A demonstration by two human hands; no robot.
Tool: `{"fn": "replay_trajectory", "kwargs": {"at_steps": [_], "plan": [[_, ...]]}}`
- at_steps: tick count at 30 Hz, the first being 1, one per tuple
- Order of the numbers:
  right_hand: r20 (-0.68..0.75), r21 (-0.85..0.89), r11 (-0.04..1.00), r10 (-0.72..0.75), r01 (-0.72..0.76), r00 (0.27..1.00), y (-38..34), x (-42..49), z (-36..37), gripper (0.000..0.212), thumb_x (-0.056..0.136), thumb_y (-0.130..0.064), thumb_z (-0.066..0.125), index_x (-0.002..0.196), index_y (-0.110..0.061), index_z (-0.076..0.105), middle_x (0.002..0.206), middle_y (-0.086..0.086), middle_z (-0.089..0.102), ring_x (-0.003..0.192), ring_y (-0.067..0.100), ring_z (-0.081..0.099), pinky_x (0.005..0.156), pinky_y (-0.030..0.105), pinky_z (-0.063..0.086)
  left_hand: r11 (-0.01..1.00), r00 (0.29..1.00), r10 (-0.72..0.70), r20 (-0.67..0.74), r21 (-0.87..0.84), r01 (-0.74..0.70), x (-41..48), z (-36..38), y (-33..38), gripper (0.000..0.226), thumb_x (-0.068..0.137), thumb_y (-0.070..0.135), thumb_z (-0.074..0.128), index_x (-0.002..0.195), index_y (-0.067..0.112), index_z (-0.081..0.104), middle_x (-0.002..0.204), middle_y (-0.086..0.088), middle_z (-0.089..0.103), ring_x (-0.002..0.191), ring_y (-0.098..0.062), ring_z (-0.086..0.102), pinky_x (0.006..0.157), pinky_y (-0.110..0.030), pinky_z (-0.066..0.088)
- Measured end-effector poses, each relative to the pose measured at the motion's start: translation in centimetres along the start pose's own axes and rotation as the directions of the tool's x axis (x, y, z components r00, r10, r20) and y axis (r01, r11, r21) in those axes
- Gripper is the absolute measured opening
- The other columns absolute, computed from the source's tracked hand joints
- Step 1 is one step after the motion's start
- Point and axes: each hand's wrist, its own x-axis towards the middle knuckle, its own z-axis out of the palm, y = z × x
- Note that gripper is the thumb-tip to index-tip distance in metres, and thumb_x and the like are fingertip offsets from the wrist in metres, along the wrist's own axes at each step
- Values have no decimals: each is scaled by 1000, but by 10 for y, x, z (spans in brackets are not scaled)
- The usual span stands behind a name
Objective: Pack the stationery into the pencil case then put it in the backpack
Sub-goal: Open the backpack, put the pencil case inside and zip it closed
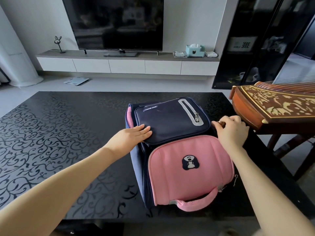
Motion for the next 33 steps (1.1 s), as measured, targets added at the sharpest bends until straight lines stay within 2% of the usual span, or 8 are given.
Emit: {"fn": "replay_trajectory", "kwargs": {"at_steps": [6, 13, 16, 18, 21, 25, 29, 33], "plan": [[320, 169, 977, 73, -133, 945, -8, 19, 5, 40, 93, -47, 44, 102, -14, 66, 103, 12, 67, 90, 33, 59, 72, 34, 44, 994, 997, 53, -56, 102, -47, 7, 1, 2, 78, 38, -26, 69, 110, 3, 66, 111, -7, 69, 96, -27, 68, 72, -36, 59], [-31, 226, 904, -365, 362, 930, -25, -134, -47, 69, 83, -68, 34, 111, -13, 66, 109, 5, 67, 96, 27, 63, 68, 37, 55, 978, 997, 71, -25, 198, -65, 33, -21, 14, 63, 29, -23, 71, 90, -5, 70, 86, -16, 73, 67, -26, 70, 46, -30, 56], [121, 19, 927, -374, 375, 920, -38, -168, -41, 92, 71, -83, 28, 116, -11, 63, 112, 11, 68, 101, 28, 66, 68, 40, 56, 975, 999, -1, 49, 222, -10, 60, -41, 30, 45, 27, -16, 74, 68, 2, 64, 47, -2, 53, 38, -22, 49, 31, -19, 30], [195, -89, 935, -321, 343, 927, -43, -166, -32, 95, 62, -78, 48, 115, 0, 61, 111, 20, 67, 100, 34, 66, 64, 41, 57, 979, 997, -37, 73, 202, 21, 78, -50, 45, 36, 35, -14, 72, 63, 4, 56, 42, 5, 24, 38, -21, 33, 34, -19, 12], [195, -122, 927, -328, 354, 924, -38, -148, -25, 82, 46, -47, 88, 101, 9, 65, 93, 23, 70, 78, 35, 70, 49, 32, 54, 963, 972, -139, 188, 256, 88, 102, -52, 63, 20, 73, -6, 53, 79, 10, 42, 53, 5, 24, 60, -24, 38, 51, -31, 26], [38, -97, 916, -387, 389, 921, -21, -113, -38, 47, 42, -29, 93, 69, -4, 64, 47, 5, 58, 33, 23, 55, 32, 20, 33, 951, 958, -235, 165, 240, 193, 116, -63, 77, 7, 91, 8, 40, 85, 12, 42, 75, -7, 57, 66, -27, 44, 57, -33, 30], [-58, 6, 933, -359, 360, 932, -8, -70, -58, 27, 60, -13, 86, 78, -5, 67, 50, 10, 63, 44, 32, 62, 46, 36, 49, 948, 952, -304, 25, -93, 305, 111, -65, 61, 33, 93, 36, 47, 118, 17, 55, 107, -8, 65, 99, -29, 57, 74, -34, 42], [-209, -114, 863, -505, 492, 837, 1, -13, -77, 27, 53, 3, 82, 71, -7, 65, 49, 5, 61, 46, 29, 62, 50, 44, 52, 947, 920, -304, 247, -27, 320, 87, -46, 36, 92, 79, 61, 55, 143, 38, -6, 154, 4, 20, 141, -29, 17, 109, -46, 29]]}}
